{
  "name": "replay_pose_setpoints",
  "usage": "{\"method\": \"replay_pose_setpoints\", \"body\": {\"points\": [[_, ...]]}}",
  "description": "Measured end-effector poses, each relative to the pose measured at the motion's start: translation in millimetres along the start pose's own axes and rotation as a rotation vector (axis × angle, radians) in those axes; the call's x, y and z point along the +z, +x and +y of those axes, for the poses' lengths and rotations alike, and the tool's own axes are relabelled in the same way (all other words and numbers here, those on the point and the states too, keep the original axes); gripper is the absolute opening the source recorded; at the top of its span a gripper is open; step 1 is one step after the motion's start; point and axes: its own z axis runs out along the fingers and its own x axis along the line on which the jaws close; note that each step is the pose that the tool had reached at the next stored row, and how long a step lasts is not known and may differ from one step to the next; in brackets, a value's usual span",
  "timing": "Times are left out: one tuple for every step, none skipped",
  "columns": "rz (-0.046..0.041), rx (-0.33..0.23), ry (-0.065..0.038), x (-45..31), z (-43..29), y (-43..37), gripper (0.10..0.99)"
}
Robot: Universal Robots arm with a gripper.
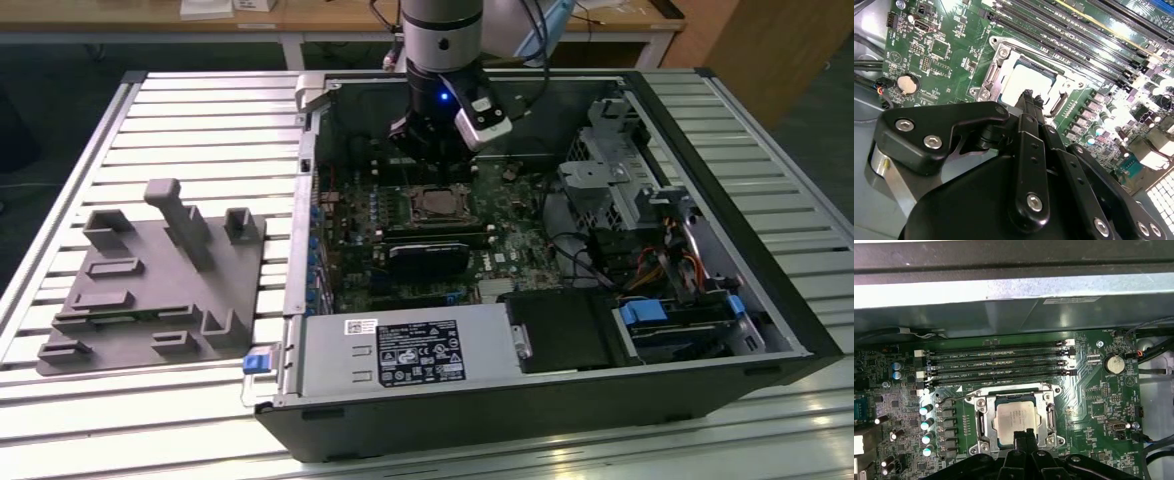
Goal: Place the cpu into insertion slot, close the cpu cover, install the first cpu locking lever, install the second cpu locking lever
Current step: 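Install the first cpu locking lever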
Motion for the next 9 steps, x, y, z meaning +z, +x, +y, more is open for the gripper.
{"method": "replay_pose_setpoints", "body": {"points": [[0.0, 0.0, 0.0, 0.0, 0.0, 0.0, 0.106], [0.0, 0.0, 0.0, 0.0, 0.0, 0.0, 0.106], [0.0, 0.0, 0.0, 0.0, 0.0, 0.0, 0.106], [0.0, 0.0, 0.0, 0.0, 0.0, 0.0, 0.106], [0.0, 0.0, 0.0, 0.0, 0.0, 0.0, 0.106], [0.0, 0.0, 0.0, 0.0, 0.0, 0.0, 0.106], [0.0, 0.0, 0.0, 0.0, 0.0, 0.0, 0.106], [0.0, 0.0, 0.0, 0.0, 0.0, 0.0, 0.106], [0.0, 0.0, 0.0, 0.0, 0.0, 0.0, 0.106]]}}
